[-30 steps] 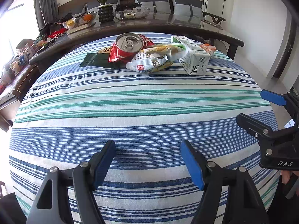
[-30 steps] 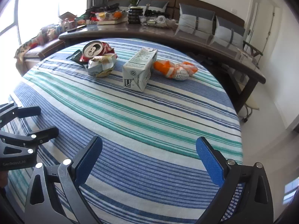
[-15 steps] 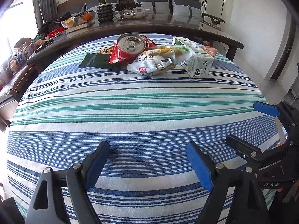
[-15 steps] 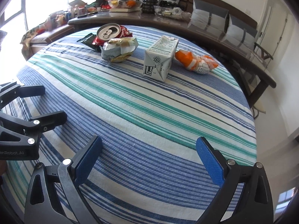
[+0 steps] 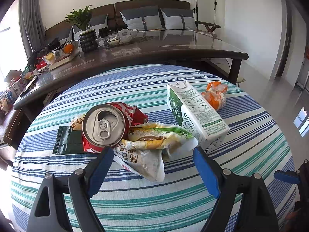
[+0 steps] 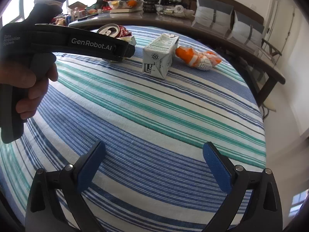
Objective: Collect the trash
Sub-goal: 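Bring both open tools back over the table toward the snack bags, then grasp the white-and-yellow snack bag with the left tool and lift it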
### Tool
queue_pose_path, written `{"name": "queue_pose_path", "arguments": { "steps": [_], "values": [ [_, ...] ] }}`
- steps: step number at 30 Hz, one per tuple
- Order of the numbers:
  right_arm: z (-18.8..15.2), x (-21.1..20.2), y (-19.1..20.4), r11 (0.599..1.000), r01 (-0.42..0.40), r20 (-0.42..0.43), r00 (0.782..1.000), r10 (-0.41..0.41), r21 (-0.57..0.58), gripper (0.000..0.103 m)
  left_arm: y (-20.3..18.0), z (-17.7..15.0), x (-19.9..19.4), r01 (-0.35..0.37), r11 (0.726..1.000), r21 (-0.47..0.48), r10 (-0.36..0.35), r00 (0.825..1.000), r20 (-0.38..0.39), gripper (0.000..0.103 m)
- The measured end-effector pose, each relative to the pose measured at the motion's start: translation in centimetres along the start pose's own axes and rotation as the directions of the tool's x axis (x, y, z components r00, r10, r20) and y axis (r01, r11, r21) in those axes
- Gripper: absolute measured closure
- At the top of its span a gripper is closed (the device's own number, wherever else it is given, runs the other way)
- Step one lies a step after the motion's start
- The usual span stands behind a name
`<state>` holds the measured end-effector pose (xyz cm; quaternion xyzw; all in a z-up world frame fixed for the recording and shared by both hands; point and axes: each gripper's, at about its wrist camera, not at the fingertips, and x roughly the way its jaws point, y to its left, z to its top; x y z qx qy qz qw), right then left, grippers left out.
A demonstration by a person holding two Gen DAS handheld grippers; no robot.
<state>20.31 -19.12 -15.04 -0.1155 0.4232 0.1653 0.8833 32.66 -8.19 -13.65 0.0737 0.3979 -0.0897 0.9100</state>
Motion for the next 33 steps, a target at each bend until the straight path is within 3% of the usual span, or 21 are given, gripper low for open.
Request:
{"name": "queue_pose_path", "arguments": {
  "steps": [2,4,7,10,14,17,19,21,26,30,33],
  "values": [
    [0.0,0.0,0.0,1.000,-0.005,-0.001,1.000,0.005,0.003,0.002,0.2,-0.3,0.2,0.027,1.000,0.003,-0.027,1.000,0.013,0.027],
    [0.0,0.0,0.1,1.000,-0.005,0.000,1.000,0.005,-0.002,0.002,0.6,-0.6,0.1,0.040,0.999,0.002,-0.041,0.999,0.016,0.059],
    [0.0,0.0,0.1,1.000,-0.007,0.002,1.000,0.007,-0.008,0.002,1.0,-1.5,-0.9,0.066,0.998,0.008,-0.066,0.998,0.024,0.072],
    [0.0,0.1,0.0,1.000,-0.009,-0.001,1.000,0.009,-0.004,0.002,1.4,-3.0,-3.0,0.091,0.996,0.013,-0.091,0.996,0.025,0.076],
    [0.0,0.0,0.0,1.000,-0.008,0.000,1.000,0.008,-0.001,0.002,2.5,-6.0,-6.3,0.151,0.988,-0.039,-0.151,0.989,-0.004,0.076],
    [-0.1,0.1,-0.2,1.000,-0.012,0.001,1.000,0.012,0.009,0.002,2.7,-8.1,-8.0,0.185,0.982,-0.045,-0.186,0.982,-0.032,0.068],
    [-0.2,0.1,-0.3,1.000,-0.019,0.000,1.000,0.019,0.020,0.001,2.9,-9.1,-8.6,0.207,0.976,-0.066,-0.209,0.977,-0.033,0.042],
    [-0.2,0.1,-0.5,0.999,-0.025,-0.003,1.000,0.025,0.031,0.001,3.1,-9.6,-8.7,0.221,0.972,-0.080,-0.224,0.974,-0.026,0.024],
    [-0.3,0.4,-1.3,0.996,-0.047,-0.019,0.999,0.049,0.077,0.001,2.9,-10.0,-7.8,0.236,0.966,-0.103,-0.241,0.969,-0.049,0.023],
    [-0.3,0.4,-1.5,0.995,-0.043,-0.019,0.999,0.045,0.086,0.001,2.4,-10.0,-8.1,0.309,0.943,-0.120,-0.317,0.947,-0.050,0.023],
    [-0.3,0.4,-1.5,0.995,-0.044,-0.019,0.999,0.045,0.086,0.000,2.7,-9.4,-9.2,0.342,0.929,-0.138,-0.346,0.938,-0.005,0.023]
  ]
}}
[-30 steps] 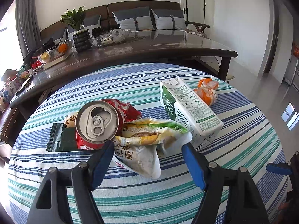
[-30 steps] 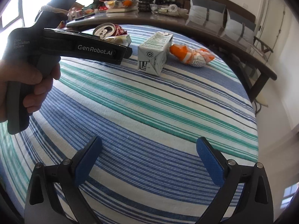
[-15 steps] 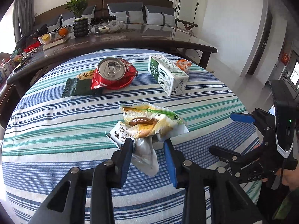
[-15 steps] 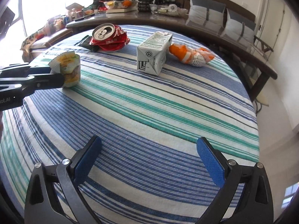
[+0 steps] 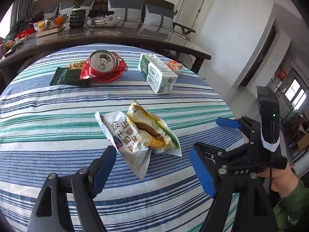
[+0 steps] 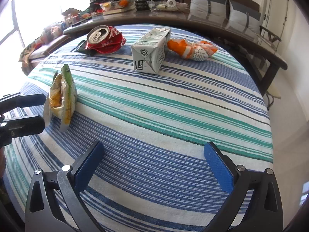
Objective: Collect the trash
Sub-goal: 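Grasp the white-and-yellow snack bag with the left tool and lift it, then grasp the green-and-white milk carton with the right tool while left tool holds the snack bag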
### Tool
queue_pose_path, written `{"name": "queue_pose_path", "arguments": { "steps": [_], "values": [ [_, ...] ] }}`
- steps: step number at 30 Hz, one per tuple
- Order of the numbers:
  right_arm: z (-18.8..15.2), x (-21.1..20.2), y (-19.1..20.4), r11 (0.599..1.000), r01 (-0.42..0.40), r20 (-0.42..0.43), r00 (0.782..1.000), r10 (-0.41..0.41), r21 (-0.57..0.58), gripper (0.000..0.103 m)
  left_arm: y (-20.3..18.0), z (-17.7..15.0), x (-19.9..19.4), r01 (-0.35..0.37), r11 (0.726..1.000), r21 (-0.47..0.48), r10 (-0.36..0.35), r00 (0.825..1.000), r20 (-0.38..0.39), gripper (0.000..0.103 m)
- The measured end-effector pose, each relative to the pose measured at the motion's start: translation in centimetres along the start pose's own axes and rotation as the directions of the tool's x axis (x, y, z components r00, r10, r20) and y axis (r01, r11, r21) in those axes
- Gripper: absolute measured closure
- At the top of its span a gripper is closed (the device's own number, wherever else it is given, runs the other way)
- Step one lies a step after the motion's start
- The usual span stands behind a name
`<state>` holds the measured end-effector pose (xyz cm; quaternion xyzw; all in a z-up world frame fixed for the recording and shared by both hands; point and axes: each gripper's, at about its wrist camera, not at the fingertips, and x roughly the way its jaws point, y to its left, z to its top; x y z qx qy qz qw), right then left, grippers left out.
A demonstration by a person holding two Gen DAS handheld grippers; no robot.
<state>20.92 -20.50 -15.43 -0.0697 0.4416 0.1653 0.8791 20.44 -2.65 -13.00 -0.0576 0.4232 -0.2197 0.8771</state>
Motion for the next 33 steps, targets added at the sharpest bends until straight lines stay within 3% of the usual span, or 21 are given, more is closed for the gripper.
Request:
{"name": "queue_pose_path", "arguments": {
  "steps": [2,6,15,17,19,22,29,33],
  "values": [
    [0.0,0.0,0.0,1.000,0.000,0.000,1.000,0.000,-0.001,0.000,0.1,0.8,0.1,-0.029,1.000,-0.006,0.029,1.000,0.006,0.023],
    [0.0,0.0,0.1,1.000,-0.001,-0.001,1.000,0.001,-0.003,0.000,0.8,2.0,2.2,-0.159,0.987,-0.030,0.159,0.987,-0.010,0.023],
    [0.0,0.0,0.0,1.000,-0.002,-0.001,1.000,0.002,-0.003,0.000,1.4,2.6,4.4,-0.190,0.980,-0.065,0.189,0.982,-0.018,0.023],
    [0.0,0.0,0.0,1.000,-0.002,-0.001,1.000,0.002,-0.003,0.000,1.4,2.4,4.3,-0.171,0.984,-0.055,0.171,0.985,-0.016,0.032],
    [0.0,0.0,0.0,1.000,-0.002,-0.001,1.000,0.002,-0.003,0.000,1.4,2.3,4.1,-0.153,0.987,-0.045,0.152,0.988,-0.013,0.053],
    [0.0,0.0,0.1,1.000,-0.003,-0.001,1.000,0.003,-0.004,0.000,1.2,2.6,3.4,-0.126,0.992,-0.013,0.125,0.992,-0.012,0.072],
    [0.2,-0.1,-0.1,1.000,-0.005,-0.001,1.000,0.005,0.005,0.001,2.7,2.1,1.2,-0.127,0.992,-0.022,0.127,0.992,-0.019,0.076],
    [2.7,-0.5,-0.3,1.000,0.021,0.050,0.999,-0.022,0.020,0.001,3.5,2.0,0.7,-0.122,0.992,-0.036,0.121,0.992,-0.040,0.071]
  ]
}}
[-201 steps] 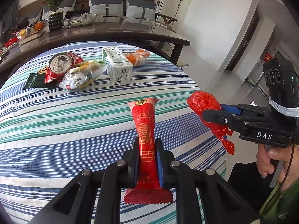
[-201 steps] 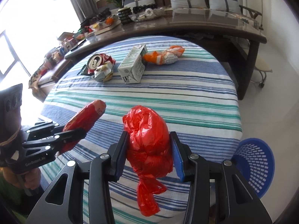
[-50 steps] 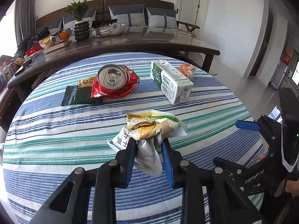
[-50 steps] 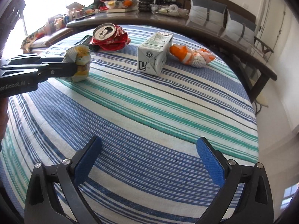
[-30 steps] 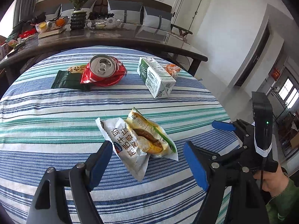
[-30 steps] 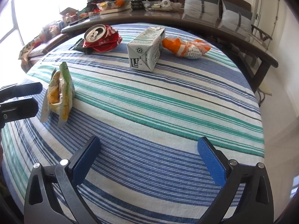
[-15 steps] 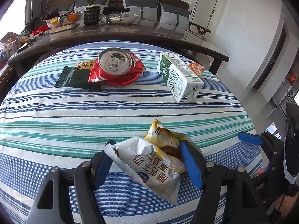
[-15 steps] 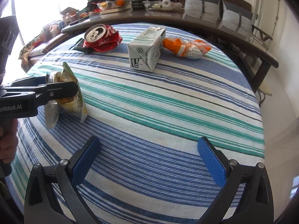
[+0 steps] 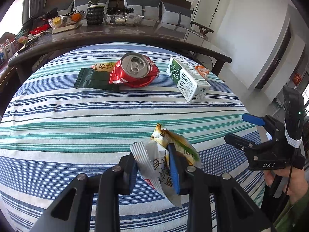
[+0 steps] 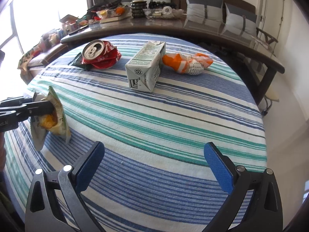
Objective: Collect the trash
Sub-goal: 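Grasp the green-and-white milk carton with the right tool while left tool holds the snack bag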
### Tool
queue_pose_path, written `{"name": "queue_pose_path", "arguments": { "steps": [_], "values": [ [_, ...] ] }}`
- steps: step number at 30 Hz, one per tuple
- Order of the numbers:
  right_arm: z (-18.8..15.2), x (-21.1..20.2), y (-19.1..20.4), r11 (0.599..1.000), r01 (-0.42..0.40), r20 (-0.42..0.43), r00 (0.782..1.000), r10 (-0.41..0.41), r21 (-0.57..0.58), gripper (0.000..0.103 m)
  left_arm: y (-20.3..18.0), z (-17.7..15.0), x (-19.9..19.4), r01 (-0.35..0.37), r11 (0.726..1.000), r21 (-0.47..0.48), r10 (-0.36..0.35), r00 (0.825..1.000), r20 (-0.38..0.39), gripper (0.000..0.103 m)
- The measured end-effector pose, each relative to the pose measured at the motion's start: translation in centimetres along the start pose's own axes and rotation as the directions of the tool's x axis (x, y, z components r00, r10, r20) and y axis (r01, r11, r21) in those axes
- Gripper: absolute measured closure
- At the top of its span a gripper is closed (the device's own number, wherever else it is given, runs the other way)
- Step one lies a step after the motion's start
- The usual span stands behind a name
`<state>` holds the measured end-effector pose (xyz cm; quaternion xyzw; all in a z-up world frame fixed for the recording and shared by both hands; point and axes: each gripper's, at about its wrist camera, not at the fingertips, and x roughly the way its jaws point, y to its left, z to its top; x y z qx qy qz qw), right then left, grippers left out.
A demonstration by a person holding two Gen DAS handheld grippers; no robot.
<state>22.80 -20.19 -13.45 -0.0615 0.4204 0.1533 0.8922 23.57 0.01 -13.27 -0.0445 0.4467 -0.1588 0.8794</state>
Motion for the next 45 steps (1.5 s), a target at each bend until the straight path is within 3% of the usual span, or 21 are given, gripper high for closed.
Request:
{"name": "queue_pose_path", "arguments": {
  "steps": [2,4,9,12,13,14,15,18,21,25,28,31,34,38,40,43,45],
  "values": [
    [2.3,0.4,0.3,1.000,0.010,0.021,1.000,-0.010,0.001,0.001,0.0,0.1,-0.2,-0.005,1.000,0.012,0.005,1.000,0.000,0.058],
    [4.7,1.6,0.6,1.000,0.000,0.026,1.000,0.000,0.009,0.001,0.1,0.2,-0.4,-0.010,1.000,0.025,0.010,1.000,0.018,0.026],
    [9.1,5.5,0.9,0.998,0.038,-0.022,0.999,-0.037,0.045,0.004,1.0,0.5,0.2,0.015,0.999,0.032,-0.016,1.000,0.013,0.024],
    [10.0,6.8,0.7,0.996,0.046,-0.035,0.998,-0.044,0.073,0.024,1.5,0.7,1.4,0.007,1.000,0.026,-0.006,1.000,-0.022,0.024],
    [10.0,6.9,0.6,0.995,0.046,-0.036,0.998,-0.043,0.083,0.044,1.5,0.7,1.6,0.017,1.000,0.022,-0.017,0.999,-0.031,0.024],
    [9.9,6.9,0.6,0.995,0.040,-0.041,0.999,-0.037,0.088,0.058,1.6,0.7,1.7,0.032,0.999,0.018,-0.031,0.999,-0.037,0.024],
    [9.7,6.6,0.6,0.995,0.032,-0.045,0.999,-0.029,0.090,0.063,1.7,0.6,1.7,0.047,0.999,0.015,-0.046,0.998,-0.039,0.024],
    [7.9,4.4,1.2,0.996,-0.027,-0.034,0.999,0.029,0.082,0.062,1.7,0.4,1.4,0.069,0.998,0.012,-0.069,0.997,-0.030,0.026],
    [4.9,1.3,1.0,0.984,-0.135,-0.035,0.990,0.139,0.117,0.062,1.7,0.1,1.0,0.085,0.996,0.009,-0.085,0.996,-0.026,0.026],
    [0.4,-1.4,-2.0,0.921,-0.277,-0.027,0.955,0.295,0.274,0.062,1.5,-0.9,0.2,0.129,0.992,-0.004,-0.129,0.991,-0.036,0.026],
    [-2.5,-1.9,-5.0,0.875,-0.298,-0.006,0.946,0.325,0.381,0.056,0.6,-1.8,-0.6,0.174,0.985,0.016,-0.173,0.984,-0.049,0.026],
    [-3.5,-2.5,-7.7,0.850,-0.267,0.024,0.957,0.288,0.454,0.040,-0.7,-2.5,-1.1,0.216,0.973,0.077,-0.211,0.975,-0.069,0.026],
    [-3.2,-3.4,-8.4,0.899,-0.165,0.011,0.984,0.176,0.405,0.038,-1.7,-3.0,-1.5,0.186,0.972,0.143,-0.178,0.982,-0.064,0.024],
    [-2.6,-4.2,-7.5,0.947,-0.075,0.000,0.997,0.079,0.311,0.030,-1.1,-2.7,-2.5,0.123,0.979,0.162,-0.122,0.992,-0.016,0.024],
    [-2.5,-4.8,-6.6,0.968,-0.062,0.008,0.998,0.062,0.243,0.018,-0.4,-1.9,-2.7,0.115,0.982,0.150,-0.117,0.993,0.010,0.024],
    [-1.2,-4.2,-4.3,0.987,-0.070,0.011,0.998,0.069,0.147,0.014,0.2,-0.9,-1.5,0.138,0.981,0.138,-0.141,0.990,0.011,0.020],
    [-0.2,-3.2,-2.9,0.996,-0.029,-0.015,0.999,0.031,0.083,0.015,-0.2,-0.3,-0.1,0.122,0.980,0.155,-0.122,0.992,-0.006,0.020]
  ]
}}
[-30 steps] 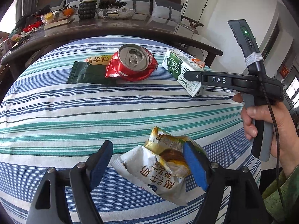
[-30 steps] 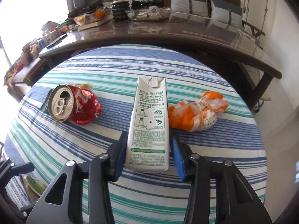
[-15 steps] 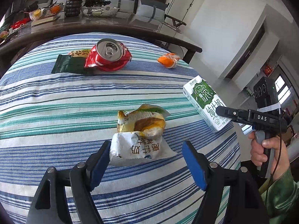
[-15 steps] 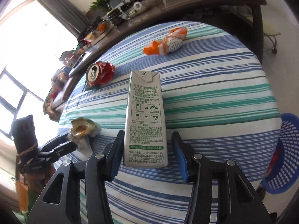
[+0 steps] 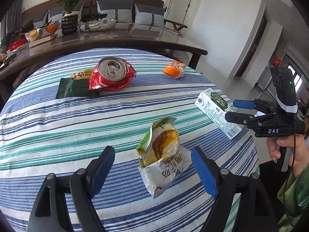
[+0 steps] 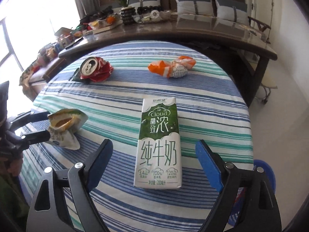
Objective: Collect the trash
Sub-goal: 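Grasp the green-and-white milk carton with the right tool while left tool holds the snack bag, then carry the snack bag and milk carton over the blue wastebasket with both tools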
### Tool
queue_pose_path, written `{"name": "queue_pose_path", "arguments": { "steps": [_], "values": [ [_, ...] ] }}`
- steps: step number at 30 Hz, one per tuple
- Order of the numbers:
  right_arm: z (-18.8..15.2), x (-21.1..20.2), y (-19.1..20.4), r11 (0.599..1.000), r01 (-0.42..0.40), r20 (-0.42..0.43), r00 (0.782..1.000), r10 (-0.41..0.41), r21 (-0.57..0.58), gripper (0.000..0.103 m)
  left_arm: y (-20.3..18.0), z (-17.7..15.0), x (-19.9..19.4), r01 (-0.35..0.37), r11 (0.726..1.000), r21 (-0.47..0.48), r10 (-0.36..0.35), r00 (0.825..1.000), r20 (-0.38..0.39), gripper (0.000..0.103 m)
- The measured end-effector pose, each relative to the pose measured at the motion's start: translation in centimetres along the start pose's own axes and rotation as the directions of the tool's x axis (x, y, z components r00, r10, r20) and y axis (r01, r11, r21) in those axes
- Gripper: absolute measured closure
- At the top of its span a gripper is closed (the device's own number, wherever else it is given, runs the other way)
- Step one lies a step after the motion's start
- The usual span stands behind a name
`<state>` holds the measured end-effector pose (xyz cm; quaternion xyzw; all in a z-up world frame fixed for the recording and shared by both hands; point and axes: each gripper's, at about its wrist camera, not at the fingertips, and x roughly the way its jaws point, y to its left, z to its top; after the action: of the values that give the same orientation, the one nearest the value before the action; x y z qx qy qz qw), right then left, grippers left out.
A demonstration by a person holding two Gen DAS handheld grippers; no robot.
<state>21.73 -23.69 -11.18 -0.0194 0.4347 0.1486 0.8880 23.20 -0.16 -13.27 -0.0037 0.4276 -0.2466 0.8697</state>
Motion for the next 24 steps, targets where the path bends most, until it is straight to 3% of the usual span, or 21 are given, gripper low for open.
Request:
{"name": "queue_pose_path", "arguments": {
  "steps": [2,5,7,8,9,10,13,18,24],
  "values": [
    [0.8,1.1,0.6,0.999,0.040,-0.033,0.999,-0.041,-0.033,0.015,-0.1,0.3,1.0,-0.010,1.000,0.017,0.010,1.000,-0.016,0.020],
    [1.4,2.2,0.7,0.998,0.050,-0.083,0.995,-0.053,-0.044,0.027,-0.6,0.1,1.9,0.023,0.999,0.029,-0.021,0.999,-0.046,0.020],
    [1.3,2.2,0.7,0.996,0.066,-0.092,0.993,-0.071,-0.055,0.053,-1.0,0.0,1.8,0.021,0.999,0.047,-0.019,0.999,-0.043,0.022],
    [1.2,2.1,0.7,0.996,0.070,-0.094,0.993,-0.075,-0.061,0.053,-1.2,0.0,1.7,0.018,0.998,0.054,-0.016,0.999,-0.036,0.022],
    [1.2,1.9,0.7,0.996,0.063,-0.093,0.993,-0.069,-0.060,0.053,-1.4,0.0,1.7,0.022,0.998,0.058,-0.020,0.999,-0.031,0.030],
    [1.1,1.6,0.7,0.997,0.054,-0.089,0.994,-0.059,-0.054,0.053,-1.5,0.0,1.7,0.033,0.998,0.057,-0.031,0.999,-0.033,0.056],
    [0.7,0.7,0.4,0.999,0.025,-0.071,0.997,-0.027,-0.026,0.054,-1.8,0.0,1.8,0.034,0.999,0.042,-0.033,0.999,-0.029,0.072],
    [-0.3,-0.8,-0.4,0.999,-0.023,-0.038,0.999,0.025,0.033,0.054,-1.9,0.0,0.9,0.035,0.999,-0.034,-0.034,0.999,0.009,0.083],
    [-1.2,-2.1,-1.0,0.997,-0.042,-0.012,0.999,0.043,0.065,0.054,-4.6,-0.3,-0.2,0.021,0.998,-0.056,-0.019,0.999,0.026,0.084]
  ]
}}
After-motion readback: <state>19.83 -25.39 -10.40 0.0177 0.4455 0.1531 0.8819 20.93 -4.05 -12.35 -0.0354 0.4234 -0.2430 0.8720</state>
